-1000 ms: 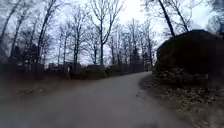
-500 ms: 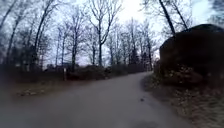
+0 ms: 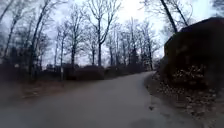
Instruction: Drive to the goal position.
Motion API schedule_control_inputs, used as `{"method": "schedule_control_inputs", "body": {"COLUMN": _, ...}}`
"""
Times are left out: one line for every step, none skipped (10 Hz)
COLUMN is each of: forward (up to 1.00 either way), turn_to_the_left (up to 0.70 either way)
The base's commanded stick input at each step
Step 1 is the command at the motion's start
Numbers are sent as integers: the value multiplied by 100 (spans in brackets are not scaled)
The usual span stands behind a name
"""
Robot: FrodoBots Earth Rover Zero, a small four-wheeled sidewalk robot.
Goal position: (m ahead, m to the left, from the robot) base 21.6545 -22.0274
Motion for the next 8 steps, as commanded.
{"method": "schedule_control_inputs", "body": {"forward": 100, "turn_to_the_left": 0}}
{"method": "schedule_control_inputs", "body": {"forward": 100, "turn_to_the_left": 0}}
{"method": "schedule_control_inputs", "body": {"forward": 100, "turn_to_the_left": 0}}
{"method": "schedule_control_inputs", "body": {"forward": 100, "turn_to_the_left": 0}}
{"method": "schedule_control_inputs", "body": {"forward": 100, "turn_to_the_left": 0}}
{"method": "schedule_control_inputs", "body": {"forward": 100, "turn_to_the_left": 0}}
{"method": "schedule_control_inputs", "body": {"forward": 100, "turn_to_the_left": 0}}
{"method": "schedule_control_inputs", "body": {"forward": 100, "turn_to_the_left": 0}}
